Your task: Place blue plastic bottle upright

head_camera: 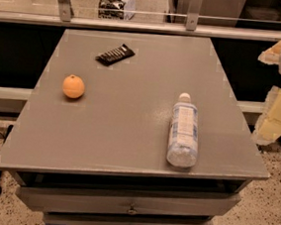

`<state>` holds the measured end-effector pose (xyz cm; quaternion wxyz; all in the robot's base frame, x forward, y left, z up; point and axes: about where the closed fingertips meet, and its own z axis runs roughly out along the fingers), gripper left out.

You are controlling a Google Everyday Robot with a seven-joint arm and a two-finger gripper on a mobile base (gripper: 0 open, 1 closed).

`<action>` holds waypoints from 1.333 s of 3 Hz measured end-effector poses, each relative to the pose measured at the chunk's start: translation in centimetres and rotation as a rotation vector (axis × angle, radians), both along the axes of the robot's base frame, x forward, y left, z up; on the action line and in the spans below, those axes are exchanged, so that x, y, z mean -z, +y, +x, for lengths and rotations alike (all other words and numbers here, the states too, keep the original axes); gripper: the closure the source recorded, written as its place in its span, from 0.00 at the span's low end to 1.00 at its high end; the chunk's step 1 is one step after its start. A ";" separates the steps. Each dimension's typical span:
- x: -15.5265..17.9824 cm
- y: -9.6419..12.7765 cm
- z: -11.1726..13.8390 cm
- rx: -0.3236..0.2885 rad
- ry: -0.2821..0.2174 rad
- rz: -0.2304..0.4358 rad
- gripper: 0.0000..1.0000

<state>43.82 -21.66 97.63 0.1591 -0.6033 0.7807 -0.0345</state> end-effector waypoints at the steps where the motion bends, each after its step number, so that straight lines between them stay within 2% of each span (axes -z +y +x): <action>1: 0.0 0.0 0.0 0.000 0.000 0.000 0.00; 2: 0.8 1.1 0.5 0.041 0.011 0.062 0.00; 3: 1.8 2.8 1.9 0.116 0.036 0.146 0.00; 4: 2.3 3.7 3.2 0.229 0.056 0.194 0.00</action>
Offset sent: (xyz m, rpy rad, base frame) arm 0.0140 0.0273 -0.0260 0.1670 0.0525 -0.1089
